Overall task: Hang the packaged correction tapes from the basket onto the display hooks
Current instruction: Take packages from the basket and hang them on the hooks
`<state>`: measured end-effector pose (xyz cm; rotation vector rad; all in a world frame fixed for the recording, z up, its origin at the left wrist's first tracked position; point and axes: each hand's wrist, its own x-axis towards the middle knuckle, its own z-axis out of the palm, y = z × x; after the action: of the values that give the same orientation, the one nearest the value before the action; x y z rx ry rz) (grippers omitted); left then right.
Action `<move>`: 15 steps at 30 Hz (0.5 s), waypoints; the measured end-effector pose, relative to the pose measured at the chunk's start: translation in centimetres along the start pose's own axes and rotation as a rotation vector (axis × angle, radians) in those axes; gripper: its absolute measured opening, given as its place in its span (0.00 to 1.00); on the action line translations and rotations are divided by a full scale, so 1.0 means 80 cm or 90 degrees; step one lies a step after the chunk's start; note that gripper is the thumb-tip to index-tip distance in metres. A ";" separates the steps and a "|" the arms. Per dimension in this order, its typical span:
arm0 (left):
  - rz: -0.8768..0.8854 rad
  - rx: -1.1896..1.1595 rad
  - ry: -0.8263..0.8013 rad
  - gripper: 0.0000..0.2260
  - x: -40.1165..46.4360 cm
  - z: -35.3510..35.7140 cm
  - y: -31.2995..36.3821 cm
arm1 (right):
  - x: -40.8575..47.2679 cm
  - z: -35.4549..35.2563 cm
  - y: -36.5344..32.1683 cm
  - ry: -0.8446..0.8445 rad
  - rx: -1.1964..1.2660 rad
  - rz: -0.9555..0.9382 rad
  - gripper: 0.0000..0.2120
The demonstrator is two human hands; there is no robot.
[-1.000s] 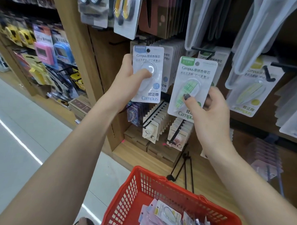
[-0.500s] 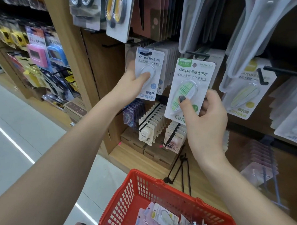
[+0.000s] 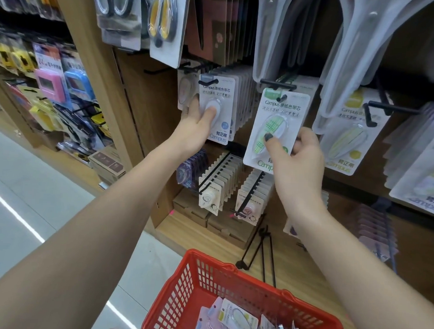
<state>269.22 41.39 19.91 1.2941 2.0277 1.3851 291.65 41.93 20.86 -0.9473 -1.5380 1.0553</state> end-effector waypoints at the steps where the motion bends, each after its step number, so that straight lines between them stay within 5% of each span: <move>1: 0.003 0.002 0.004 0.27 0.001 0.000 -0.001 | 0.010 0.003 0.005 0.007 0.002 0.017 0.08; 8: -0.040 -0.025 0.045 0.29 -0.017 0.004 0.002 | 0.073 0.018 0.027 0.064 0.000 0.125 0.09; 13: -0.114 -0.026 0.100 0.30 -0.079 0.029 -0.021 | 0.072 0.009 0.034 0.052 -0.059 0.182 0.25; 15: -0.139 -0.016 0.125 0.27 -0.114 0.049 -0.039 | 0.050 0.001 0.040 0.044 -0.095 0.167 0.24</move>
<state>275.25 35.56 13.71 0.9236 2.1955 1.4759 290.97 46.69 18.99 -1.3043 -1.4777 1.0877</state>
